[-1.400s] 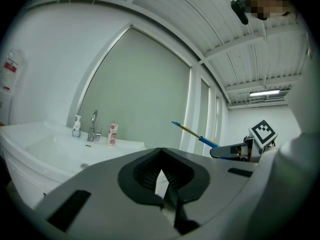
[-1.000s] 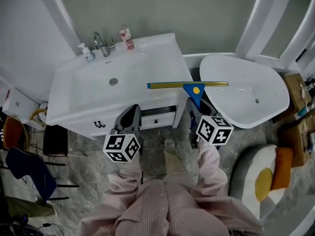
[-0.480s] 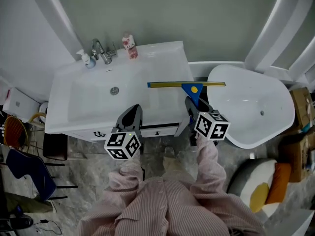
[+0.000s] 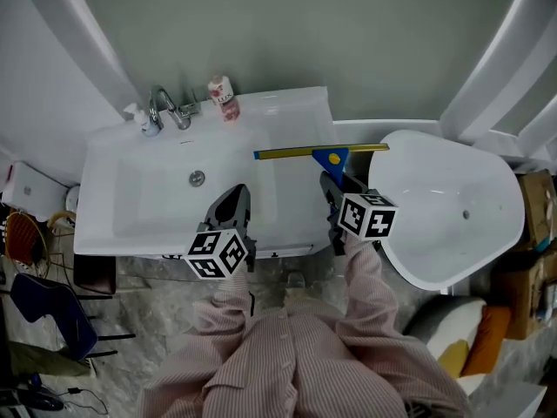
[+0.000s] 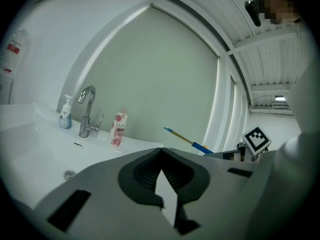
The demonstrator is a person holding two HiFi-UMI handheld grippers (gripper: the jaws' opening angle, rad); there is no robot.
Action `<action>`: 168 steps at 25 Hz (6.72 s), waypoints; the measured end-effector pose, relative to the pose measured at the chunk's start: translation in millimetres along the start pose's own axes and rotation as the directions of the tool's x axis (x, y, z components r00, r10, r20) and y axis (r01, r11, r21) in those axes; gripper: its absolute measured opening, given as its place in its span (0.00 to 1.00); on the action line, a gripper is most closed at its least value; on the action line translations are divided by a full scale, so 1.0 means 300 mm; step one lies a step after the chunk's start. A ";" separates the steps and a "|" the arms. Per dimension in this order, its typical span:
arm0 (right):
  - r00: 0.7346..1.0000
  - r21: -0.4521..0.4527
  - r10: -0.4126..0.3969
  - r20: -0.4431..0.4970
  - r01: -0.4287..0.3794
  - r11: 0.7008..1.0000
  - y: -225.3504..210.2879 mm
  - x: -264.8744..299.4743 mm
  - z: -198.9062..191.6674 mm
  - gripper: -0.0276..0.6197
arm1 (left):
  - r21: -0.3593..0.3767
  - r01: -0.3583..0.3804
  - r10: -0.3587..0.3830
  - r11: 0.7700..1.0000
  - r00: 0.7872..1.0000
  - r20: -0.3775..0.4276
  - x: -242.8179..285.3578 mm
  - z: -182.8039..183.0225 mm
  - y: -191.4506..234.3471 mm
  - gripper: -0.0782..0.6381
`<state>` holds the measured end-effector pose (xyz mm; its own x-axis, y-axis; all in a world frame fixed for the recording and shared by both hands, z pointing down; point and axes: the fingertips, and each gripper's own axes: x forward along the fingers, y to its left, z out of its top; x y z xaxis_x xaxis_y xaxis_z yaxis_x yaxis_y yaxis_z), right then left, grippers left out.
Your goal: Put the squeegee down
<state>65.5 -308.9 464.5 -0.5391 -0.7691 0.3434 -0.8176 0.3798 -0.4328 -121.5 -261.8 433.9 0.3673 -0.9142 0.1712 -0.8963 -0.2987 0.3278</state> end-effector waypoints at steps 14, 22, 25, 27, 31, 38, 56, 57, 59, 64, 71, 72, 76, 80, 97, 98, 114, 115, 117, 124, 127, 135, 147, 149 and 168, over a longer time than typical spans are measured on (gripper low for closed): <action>0.992 -0.022 0.002 -0.128 -0.005 1.000 -0.140 0.292 0.048 0.23 | -0.061 -0.044 0.041 0.997 0.998 -0.055 0.261 -0.009 0.125 0.11; 0.970 -0.024 -0.049 -0.240 0.045 0.999 -0.185 0.434 0.004 0.23 | -0.106 -0.055 0.042 0.993 0.992 -0.121 0.365 -0.055 0.201 0.11; 0.962 -0.025 -0.060 -0.266 0.055 0.998 -0.196 0.492 -0.005 0.23 | -0.123 -0.047 0.028 0.991 0.989 -0.148 0.423 -0.077 0.227 0.11; 0.956 -0.025 -0.071 -0.286 0.067 0.997 -0.209 0.527 -0.014 0.23 | -0.137 -0.039 0.015 0.990 0.985 -0.170 0.464 -0.099 0.238 0.11; 0.943 -0.012 -0.087 -0.321 0.087 0.996 -0.231 0.596 -0.044 0.23 | -0.156 -0.029 -0.004 0.987 0.978 -0.209 0.532 -0.139 0.261 0.11; 0.903 -0.063 -0.185 -0.389 0.174 0.983 -0.288 0.641 -0.083 0.23 | -0.184 -0.024 -0.024 0.983 0.968 -0.251 0.592 -0.194 0.282 0.11; 0.843 -0.222 -0.332 -0.423 0.259 0.940 -0.337 0.681 -0.136 0.23 | -0.211 -0.028 -0.038 0.977 0.952 -0.302 0.637 -0.265 0.291 0.11; 0.845 -0.223 -0.332 -0.420 0.258 0.940 -0.336 0.682 -0.138 0.23 | -0.211 -0.028 -0.038 0.977 0.952 -0.303 0.637 -0.266 0.291 0.11; 0.850 -0.227 -0.328 -0.413 0.253 0.941 -0.330 0.689 -0.138 0.23 | -0.211 -0.028 -0.039 0.977 0.952 -0.303 0.636 -0.264 0.292 0.11; 0.843 -0.250 -0.367 -0.394 0.286 0.925 -0.339 0.683 -0.135 0.24 | -0.211 -0.027 -0.039 0.977 0.953 -0.301 0.634 -0.264 0.291 0.11; 0.851 -0.259 -0.348 -0.393 0.261 0.930 -0.327 0.696 -0.142 0.24 | -0.215 -0.023 -0.044 0.976 0.953 -0.298 0.628 -0.263 0.285 0.11; 0.851 -0.262 -0.348 -0.393 0.259 0.930 -0.324 0.698 -0.143 0.27 | -0.215 -0.021 -0.045 0.976 0.953 -0.299 0.627 -0.263 0.283 0.11; 0.846 -0.274 -0.390 -0.364 0.303 0.913 -0.335 0.689 -0.131 0.29 | -0.217 -0.011 -0.056 0.976 0.952 -0.299 0.621 -0.264 0.272 0.11; 0.858 -0.270 -0.387 -0.339 0.305 0.913 -0.324 0.677 -0.113 0.31 | -0.220 -0.001 -0.067 0.975 0.952 -0.300 0.613 -0.262 0.263 0.11; 0.941 -0.370 -0.299 -0.160 0.224 0.902 -0.175 0.538 0.015 0.28 | -0.163 0.094 -0.130 0.982 0.965 -0.229 0.515 -0.166 0.159 0.11; 0.947 -0.366 -0.283 -0.151 0.212 0.906 -0.162 0.529 0.020 0.26 | -0.157 0.098 -0.132 0.983 0.966 -0.223 0.505 -0.158 0.154 0.11; 0.992 -0.274 -0.125 -0.018 0.116 0.955 -0.032 0.368 0.081 0.05 | -0.052 0.134 -0.139 0.990 0.984 -0.115 0.326 -0.014 0.113 0.11; 0.994 -0.268 -0.108 -0.012 0.101 0.958 -0.019 0.357 0.083 0.05 | -0.045 0.130 -0.134 0.990 0.985 -0.107 0.315 -0.008 0.116 0.11; 0.997 -0.261 -0.073 0.004 0.072 0.963 0.006 0.334 0.089 0.05 | -0.031 0.122 -0.124 0.992 0.988 -0.091 0.297 0.005 0.122 0.11; 0.998 -0.236 -0.001 0.055 0.014 0.972 0.041 0.271 0.117 0.05 | 0.022 0.138 -0.137 0.990 0.989 -0.049 0.254 0.055 0.100 0.11; 0.997 -0.203 0.018 0.079 -0.002 0.979 0.048 0.254 0.132 0.05 | 0.037 0.141 -0.139 0.989 0.990 -0.038 0.239 0.067 0.099 0.11; 0.990 -0.188 0.058 0.127 -0.033 0.982 0.078 0.220 0.177 0.05 | 0.047 0.122 -0.122 0.991 0.993 0.004 0.202 0.112 0.119 0.11; 0.977 -0.192 0.060 0.205 -0.021 0.981 0.058 0.182 0.205 0.05 | 0.089 0.050 -0.053 0.995 0.998 0.034 0.178 0.148 0.188 0.11; 0.977 -0.189 0.057 0.204 -0.018 0.982 0.049 0.182 0.201 0.05 | 0.093 0.043 -0.047 0.995 0.998 0.039 0.177 0.154 0.193 0.11; 0.982 -0.172 0.023 0.189 0.010 0.985 -0.041 0.216 0.178 0.05 | 0.096 0.010 -0.014 0.995 0.999 0.035 0.222 0.146 0.228 0.11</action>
